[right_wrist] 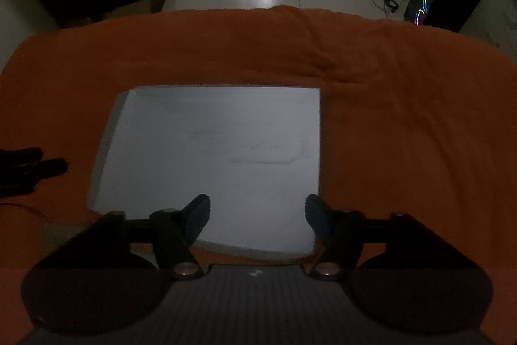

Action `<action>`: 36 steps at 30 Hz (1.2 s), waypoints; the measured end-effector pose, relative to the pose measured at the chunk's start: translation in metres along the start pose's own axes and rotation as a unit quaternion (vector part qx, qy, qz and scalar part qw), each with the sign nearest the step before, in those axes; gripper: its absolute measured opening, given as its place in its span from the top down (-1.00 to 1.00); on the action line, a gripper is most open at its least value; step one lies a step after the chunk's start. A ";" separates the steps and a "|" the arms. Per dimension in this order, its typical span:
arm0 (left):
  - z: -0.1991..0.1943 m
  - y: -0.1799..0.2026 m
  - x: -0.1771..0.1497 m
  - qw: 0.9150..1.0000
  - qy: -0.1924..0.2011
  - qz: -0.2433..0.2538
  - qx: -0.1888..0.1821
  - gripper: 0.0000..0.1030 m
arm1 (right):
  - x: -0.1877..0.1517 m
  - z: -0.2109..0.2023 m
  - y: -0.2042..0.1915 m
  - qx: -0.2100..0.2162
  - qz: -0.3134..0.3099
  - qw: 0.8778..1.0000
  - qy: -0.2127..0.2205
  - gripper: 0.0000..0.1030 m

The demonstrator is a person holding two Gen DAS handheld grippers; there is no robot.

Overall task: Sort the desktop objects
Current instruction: 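Move both open tools to the edges of the white embossed lid, then grasp the lid edges with the left and right tools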

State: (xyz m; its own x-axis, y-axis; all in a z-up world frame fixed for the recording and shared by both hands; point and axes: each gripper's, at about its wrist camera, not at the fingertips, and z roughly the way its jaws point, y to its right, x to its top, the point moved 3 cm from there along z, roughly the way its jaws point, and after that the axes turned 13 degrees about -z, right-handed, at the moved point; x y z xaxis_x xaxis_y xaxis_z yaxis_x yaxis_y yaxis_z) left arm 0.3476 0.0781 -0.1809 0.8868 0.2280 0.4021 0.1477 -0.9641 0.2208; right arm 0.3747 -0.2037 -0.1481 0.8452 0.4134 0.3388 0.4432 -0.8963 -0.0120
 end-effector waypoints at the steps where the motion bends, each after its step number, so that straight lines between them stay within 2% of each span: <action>1: 0.006 -0.001 0.000 1.000 0.001 0.005 0.001 -0.48 | 0.000 0.008 0.003 -0.002 -0.004 1.000 -0.002 -0.42; 4: 0.024 -0.003 0.001 1.000 0.005 0.024 0.008 -0.48 | 0.002 0.034 0.018 -0.002 -0.007 1.000 -0.008 -0.55; 9: 0.060 -0.012 0.006 1.000 -0.010 0.014 -0.003 -0.48 | 0.003 0.081 0.050 0.025 0.038 0.998 -0.031 -0.57; 16: 0.104 -0.027 0.012 1.000 -0.025 0.001 0.003 -0.49 | 0.005 0.133 0.076 0.052 0.064 0.996 -0.040 -0.57; 19: 0.119 -0.032 0.015 0.999 -0.041 -0.002 -0.009 -0.49 | 0.004 0.149 0.081 0.066 0.065 0.995 -0.044 -0.57; 25: 0.137 -0.041 0.014 0.999 -0.048 -0.002 0.014 -0.54 | 0.000 0.167 0.086 0.098 0.060 0.992 -0.048 -0.58; 30: 0.144 -0.053 0.015 0.997 -0.063 -0.032 0.011 -0.70 | -0.002 0.168 0.082 0.093 0.044 0.994 -0.046 -0.68; 36: 0.152 -0.046 0.010 0.996 -0.075 -0.042 0.008 -0.91 | -0.005 0.168 0.077 0.085 0.023 0.995 -0.043 -0.76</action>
State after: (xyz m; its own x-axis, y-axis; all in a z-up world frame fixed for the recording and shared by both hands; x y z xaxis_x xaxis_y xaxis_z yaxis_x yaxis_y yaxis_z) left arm 0.4164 0.1039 -0.3216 0.9265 0.2858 0.2448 0.2299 -0.9449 0.2331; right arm 0.4546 -0.2476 -0.3082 0.8848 0.3910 0.2533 0.4413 -0.8779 -0.1862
